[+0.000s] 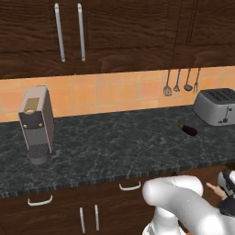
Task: Pick the rolling pin from the drawer and place it on the counter.
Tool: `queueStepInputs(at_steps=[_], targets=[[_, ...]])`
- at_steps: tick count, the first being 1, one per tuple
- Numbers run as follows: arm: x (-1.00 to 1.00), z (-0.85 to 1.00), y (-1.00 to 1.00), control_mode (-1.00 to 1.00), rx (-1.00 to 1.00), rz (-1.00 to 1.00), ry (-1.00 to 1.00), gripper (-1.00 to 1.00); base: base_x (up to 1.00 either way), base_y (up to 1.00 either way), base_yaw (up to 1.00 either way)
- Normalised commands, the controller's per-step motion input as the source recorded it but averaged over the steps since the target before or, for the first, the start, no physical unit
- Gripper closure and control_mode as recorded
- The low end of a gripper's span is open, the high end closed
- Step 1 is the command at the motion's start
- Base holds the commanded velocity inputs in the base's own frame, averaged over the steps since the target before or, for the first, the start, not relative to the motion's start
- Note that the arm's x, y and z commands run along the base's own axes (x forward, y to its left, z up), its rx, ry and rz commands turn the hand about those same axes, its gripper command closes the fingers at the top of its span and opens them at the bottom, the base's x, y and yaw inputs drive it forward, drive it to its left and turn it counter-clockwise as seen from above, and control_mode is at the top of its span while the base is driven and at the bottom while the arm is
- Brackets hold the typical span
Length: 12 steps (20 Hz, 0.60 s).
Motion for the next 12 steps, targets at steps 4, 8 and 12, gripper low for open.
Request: queueStepInputs(at_steps=[4, 8, 12], targets=[[-0.34, 0.81, -0.12, -1.00, 0.00, -0.15, -0.01, 1.00, 0.00, 0.00, 0.00], [-0.06, 0.99, 0.01, -1.00, 0.00, -0.11, -0.06, 1.00, 0.00, 0.00, 0.00], [0.05, 1.00, 0.25, -1.00, 0.00, -0.09, -0.08, 1.00, 0.00, 0.00, 0.00]])
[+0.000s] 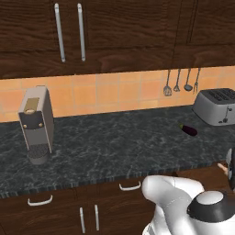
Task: Pick the rolling pin from the drawer and place it on the counter.
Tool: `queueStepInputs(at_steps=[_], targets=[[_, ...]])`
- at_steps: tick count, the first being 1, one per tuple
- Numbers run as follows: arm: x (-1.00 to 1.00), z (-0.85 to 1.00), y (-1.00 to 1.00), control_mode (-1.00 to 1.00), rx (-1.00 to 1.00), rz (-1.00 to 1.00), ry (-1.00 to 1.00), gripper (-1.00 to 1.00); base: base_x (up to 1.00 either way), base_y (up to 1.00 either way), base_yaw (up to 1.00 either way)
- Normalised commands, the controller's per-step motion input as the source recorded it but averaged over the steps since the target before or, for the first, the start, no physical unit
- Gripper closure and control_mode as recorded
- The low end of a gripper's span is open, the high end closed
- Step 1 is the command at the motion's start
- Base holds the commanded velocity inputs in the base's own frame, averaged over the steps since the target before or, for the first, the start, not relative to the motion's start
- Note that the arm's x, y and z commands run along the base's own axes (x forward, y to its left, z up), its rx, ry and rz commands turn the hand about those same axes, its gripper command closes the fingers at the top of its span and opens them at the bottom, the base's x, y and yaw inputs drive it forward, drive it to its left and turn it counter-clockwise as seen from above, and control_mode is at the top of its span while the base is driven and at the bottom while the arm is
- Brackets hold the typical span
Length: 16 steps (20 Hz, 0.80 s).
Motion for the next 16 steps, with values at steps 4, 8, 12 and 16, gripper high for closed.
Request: queueStepInputs(at_steps=[4, 8, 12, 16], targets=[[0.64, 0.46, 0.89, -1.00, 0.00, -0.01, -0.17, 1.00, 0.00, 0.00, 0.00], [0.99, 0.48, 0.94, -1.00, 0.00, 0.00, -0.09, 1.00, 0.00, 0.00, 0.00], [1.00, 0.54, 0.85, -1.00, 0.00, 0.00, 0.00, 1.00, 0.00, 0.00, 0.00], [1.00, 0.37, 0.66, -1.00, 0.00, 0.00, 0.00, 1.00, 0.00, 0.00, 0.00]])
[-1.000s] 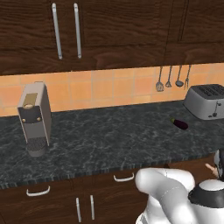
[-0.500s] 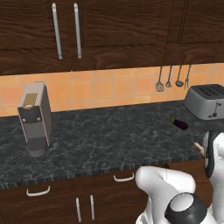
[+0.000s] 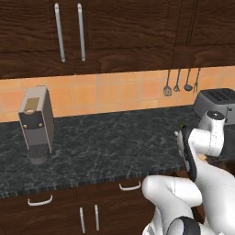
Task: Pick the rolling pin from the drawer and place it on the counter.
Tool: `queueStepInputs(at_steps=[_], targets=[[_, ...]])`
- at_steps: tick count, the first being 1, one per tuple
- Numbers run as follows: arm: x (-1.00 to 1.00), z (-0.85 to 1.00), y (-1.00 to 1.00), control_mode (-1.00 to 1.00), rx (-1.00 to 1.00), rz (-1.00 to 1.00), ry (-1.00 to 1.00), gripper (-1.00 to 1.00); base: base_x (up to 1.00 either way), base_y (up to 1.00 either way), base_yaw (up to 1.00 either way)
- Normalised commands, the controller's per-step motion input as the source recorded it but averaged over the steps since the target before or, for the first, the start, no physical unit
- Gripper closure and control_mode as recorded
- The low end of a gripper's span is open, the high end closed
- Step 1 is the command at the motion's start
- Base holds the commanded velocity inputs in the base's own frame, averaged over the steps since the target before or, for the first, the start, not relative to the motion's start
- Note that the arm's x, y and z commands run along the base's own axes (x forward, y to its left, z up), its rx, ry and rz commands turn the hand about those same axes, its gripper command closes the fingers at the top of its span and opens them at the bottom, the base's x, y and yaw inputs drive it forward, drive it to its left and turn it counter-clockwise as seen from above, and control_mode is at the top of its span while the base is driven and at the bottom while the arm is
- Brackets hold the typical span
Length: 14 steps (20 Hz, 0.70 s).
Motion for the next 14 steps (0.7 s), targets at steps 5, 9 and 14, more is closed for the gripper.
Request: queueStepInputs(at_steps=[5, 9, 14], targets=[[1.00, 0.08, 0.37, -1.00, 0.00, 0.00, 0.00, 1.00, 0.00, 0.00, 0.00], [1.00, 0.00, 0.38, -1.00, -0.02, 0.00, 0.05, 1.00, 0.00, 0.00, 0.00], [0.94, -0.02, 0.41, -1.00, -0.02, 0.00, 0.10, 1.00, 0.00, 0.00, 0.00]])
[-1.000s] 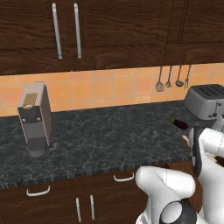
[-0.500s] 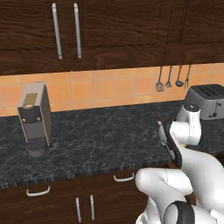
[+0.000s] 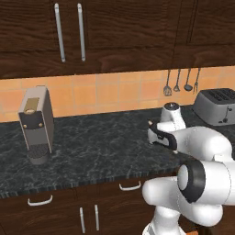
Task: Pick the rolling pin from the drawer and place it on the counter.
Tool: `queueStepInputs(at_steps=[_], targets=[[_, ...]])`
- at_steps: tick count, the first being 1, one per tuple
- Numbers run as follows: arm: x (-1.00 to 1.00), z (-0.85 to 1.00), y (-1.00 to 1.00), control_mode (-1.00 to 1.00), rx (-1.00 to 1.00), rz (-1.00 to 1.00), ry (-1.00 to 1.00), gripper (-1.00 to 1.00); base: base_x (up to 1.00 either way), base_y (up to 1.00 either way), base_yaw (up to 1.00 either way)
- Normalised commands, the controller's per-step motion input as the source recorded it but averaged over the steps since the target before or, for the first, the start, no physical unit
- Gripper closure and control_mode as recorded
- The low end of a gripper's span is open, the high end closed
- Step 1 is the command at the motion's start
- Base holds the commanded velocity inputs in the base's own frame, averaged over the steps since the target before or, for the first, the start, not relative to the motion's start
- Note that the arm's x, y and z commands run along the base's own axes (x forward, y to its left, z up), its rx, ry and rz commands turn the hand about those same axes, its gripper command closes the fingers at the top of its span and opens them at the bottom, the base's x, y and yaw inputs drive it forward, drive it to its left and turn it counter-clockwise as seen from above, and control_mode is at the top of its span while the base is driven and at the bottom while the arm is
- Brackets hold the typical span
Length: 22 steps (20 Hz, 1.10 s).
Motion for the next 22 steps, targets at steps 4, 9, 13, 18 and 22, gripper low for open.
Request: queueStepInputs(at_steps=[4, 9, 13, 18, 22], targets=[[0.46, -0.25, 0.24, -1.00, -0.01, 0.01, 0.10, 1.00, 0.00, 0.00, 0.00], [0.18, -0.53, 0.03, -1.00, 0.00, 0.00, 0.08, 1.00, 0.00, 0.00, 0.00], [0.23, -0.59, 0.00, -1.00, 0.00, 0.00, 0.00, 1.00, 0.00, 0.00, 0.00], [0.18, -0.33, 0.00, -1.00, 0.00, 0.03, 0.00, 1.00, 0.00, 0.00, 0.00], [0.02, -0.02, 0.00, -1.00, 0.00, 0.01, 0.00, -1.00, 0.00, 0.00, 0.00]])
